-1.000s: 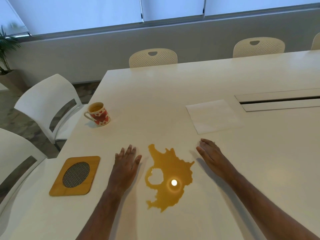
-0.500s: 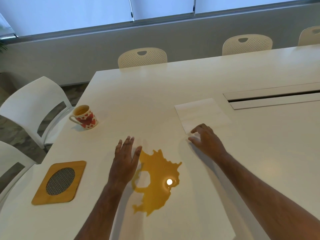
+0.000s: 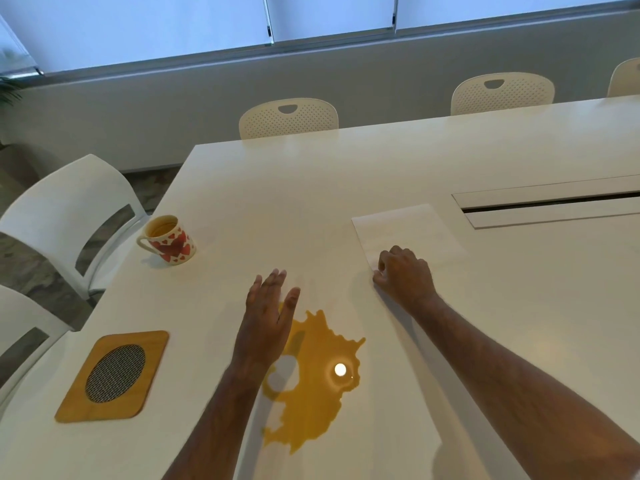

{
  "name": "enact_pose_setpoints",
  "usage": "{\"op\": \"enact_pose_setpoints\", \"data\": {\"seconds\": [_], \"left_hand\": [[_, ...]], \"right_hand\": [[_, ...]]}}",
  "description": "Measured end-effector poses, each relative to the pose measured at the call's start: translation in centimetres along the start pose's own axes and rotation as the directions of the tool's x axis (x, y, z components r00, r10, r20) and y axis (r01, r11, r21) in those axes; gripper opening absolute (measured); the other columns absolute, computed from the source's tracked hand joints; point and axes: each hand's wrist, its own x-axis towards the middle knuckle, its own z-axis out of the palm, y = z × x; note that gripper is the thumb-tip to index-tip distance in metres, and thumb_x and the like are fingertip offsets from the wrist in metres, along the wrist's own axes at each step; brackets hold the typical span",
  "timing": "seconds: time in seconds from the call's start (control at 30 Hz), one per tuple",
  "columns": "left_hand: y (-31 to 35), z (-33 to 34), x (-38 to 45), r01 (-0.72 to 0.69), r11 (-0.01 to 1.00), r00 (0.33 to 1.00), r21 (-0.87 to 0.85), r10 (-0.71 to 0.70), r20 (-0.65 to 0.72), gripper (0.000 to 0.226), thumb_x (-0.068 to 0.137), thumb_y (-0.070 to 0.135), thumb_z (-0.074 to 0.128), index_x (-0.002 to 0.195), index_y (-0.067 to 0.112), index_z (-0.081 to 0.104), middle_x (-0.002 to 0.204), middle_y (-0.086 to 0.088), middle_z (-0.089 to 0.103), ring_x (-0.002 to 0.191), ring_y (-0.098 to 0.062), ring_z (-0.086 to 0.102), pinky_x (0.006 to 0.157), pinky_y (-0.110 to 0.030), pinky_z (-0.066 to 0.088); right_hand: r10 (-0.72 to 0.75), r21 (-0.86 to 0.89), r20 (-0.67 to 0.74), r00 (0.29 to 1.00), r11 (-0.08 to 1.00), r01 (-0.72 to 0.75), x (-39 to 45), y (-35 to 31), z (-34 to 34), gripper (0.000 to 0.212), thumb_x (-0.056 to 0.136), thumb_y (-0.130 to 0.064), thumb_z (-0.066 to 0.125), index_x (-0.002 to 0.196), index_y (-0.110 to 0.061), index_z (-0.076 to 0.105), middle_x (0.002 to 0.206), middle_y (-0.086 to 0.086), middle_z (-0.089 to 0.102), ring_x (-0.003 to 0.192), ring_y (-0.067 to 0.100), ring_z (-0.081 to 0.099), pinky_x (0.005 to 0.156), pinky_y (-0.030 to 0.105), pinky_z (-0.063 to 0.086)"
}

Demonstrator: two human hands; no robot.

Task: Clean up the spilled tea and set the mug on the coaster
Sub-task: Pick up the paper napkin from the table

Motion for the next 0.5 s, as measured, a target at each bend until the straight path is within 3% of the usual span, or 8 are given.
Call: {"op": "enact_pose_setpoints", "data": {"seconds": [0.13, 0.3, 0.4, 0.5], "left_hand": [[0.7, 0.3, 0.8, -0.003, 1.0, 1.0, -0.001, 0.003, 0.011, 0.086, 0.092, 0.083, 0.013, 0.162, 0.036, 0.027, 0.17, 0.017, 0.021, 0.159, -0.006, 0.003, 0.124, -0.05, 0.032], [1.8, 1.1, 1.6, -0.03, 0.999, 0.999, -0.015, 0.031, 0.041, 0.091, 0.089, 0.088, 0.009, 0.161, 0.037, 0.03, 0.171, 0.016, 0.021, 0.16, -0.008, 0.006, 0.124, -0.048, 0.027], [3.0, 2.3, 2.3, -0.042, 0.998, 0.996, -0.052, 0.046, 0.082, 0.074, 0.097, 0.077, 0.022, 0.158, 0.037, 0.036, 0.168, 0.015, 0.028, 0.158, -0.009, 0.013, 0.12, -0.042, 0.03], [4.7, 4.3, 3.5, -0.036, 0.987, 0.993, -0.154, 0.053, 0.105, 0.049, 0.104, 0.056, 0.046, 0.146, 0.032, 0.052, 0.155, 0.011, 0.049, 0.147, -0.01, 0.039, 0.111, -0.031, 0.042]], "right_hand": [[0.0, 0.019, 0.018, 1.0, 1.0, -0.001, 0.2, 0.1, -0.2, 0.014, 0.086, -0.03, 0.064, 0.089, -0.017, 0.067, 0.092, 0.001, 0.064, 0.088, 0.028, 0.064, 0.069, 0.038, 0.053], [0.073, 0.271, 0.087, 0.994, 0.958, -0.094, 1.1, 1.2, -1.0, 0.007, 0.093, -0.027, 0.065, 0.091, -0.02, 0.065, 0.098, -0.001, 0.069, 0.092, 0.026, 0.064, 0.076, 0.036, 0.052], [0.122, 0.414, 0.156, 0.98, 0.893, -0.177, 1.8, 2.3, -1.1, 0.012, 0.091, -0.029, 0.069, 0.081, -0.025, 0.063, 0.095, -0.006, 0.071, 0.091, 0.022, 0.068, 0.079, 0.036, 0.055], [0.157, 0.51, 0.192, 0.969, 0.827, -0.235, 2.4, 3.1, -1.0, 0.016, 0.09, -0.029, 0.071, 0.077, -0.022, 0.063, 0.091, -0.008, 0.072, 0.088, 0.02, 0.069, 0.08, 0.036, 0.056]]}}
